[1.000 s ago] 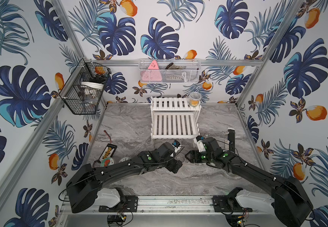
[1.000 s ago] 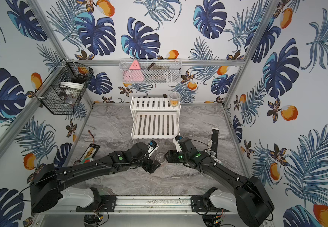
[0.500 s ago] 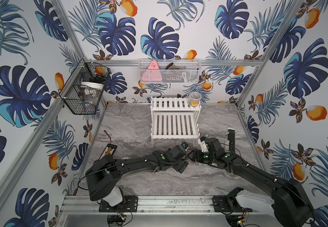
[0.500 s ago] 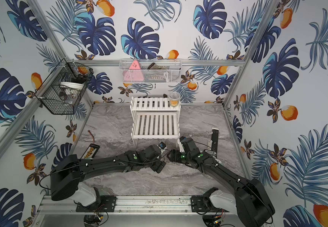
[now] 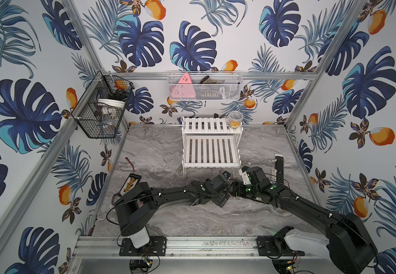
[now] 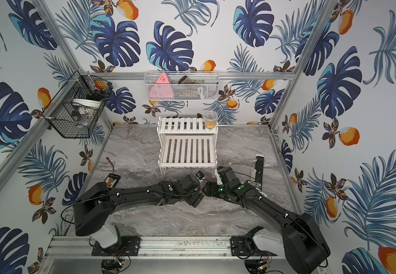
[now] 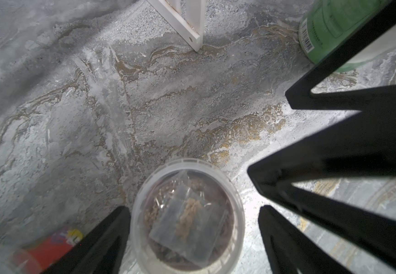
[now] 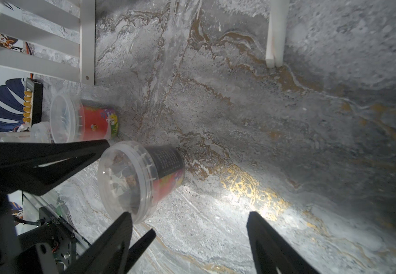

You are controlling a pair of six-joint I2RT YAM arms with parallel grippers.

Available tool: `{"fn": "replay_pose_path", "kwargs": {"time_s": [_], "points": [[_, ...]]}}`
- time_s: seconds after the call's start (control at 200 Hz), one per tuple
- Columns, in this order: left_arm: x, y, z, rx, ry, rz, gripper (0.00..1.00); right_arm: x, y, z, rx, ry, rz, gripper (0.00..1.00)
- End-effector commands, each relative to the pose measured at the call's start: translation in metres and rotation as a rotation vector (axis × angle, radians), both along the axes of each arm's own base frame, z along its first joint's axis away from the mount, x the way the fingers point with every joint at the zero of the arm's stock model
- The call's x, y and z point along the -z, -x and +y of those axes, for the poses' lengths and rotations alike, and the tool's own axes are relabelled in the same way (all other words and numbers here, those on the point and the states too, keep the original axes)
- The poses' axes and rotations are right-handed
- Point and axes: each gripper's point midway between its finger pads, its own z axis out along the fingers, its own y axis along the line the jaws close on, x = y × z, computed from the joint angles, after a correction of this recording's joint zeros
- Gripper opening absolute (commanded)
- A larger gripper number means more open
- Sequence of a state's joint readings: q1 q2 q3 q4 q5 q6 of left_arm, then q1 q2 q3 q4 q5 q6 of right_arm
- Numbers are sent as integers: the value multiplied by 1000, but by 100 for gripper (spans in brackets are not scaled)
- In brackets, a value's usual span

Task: Place the seed container on the shelf
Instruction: Pick up the seed jar at the center of the board.

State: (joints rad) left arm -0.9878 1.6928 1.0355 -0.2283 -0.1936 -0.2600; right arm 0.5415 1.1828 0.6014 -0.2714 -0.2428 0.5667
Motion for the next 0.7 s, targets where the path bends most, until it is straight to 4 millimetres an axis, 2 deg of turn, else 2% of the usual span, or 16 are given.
{"fn": "replay_pose_path", "kwargs": {"time_s": [0.0, 0.505, 0.691], "points": [[2, -4, -4, -2, 1, -10, 91, 3, 1, -4, 9, 20, 8, 80], [7, -4, 1, -15, -21, -17, 79, 3, 1, -5, 14, 24, 6, 80], [1, -5, 2, -25, -13, -18, 78, 0, 1, -8, 19, 35, -3, 80]]}}
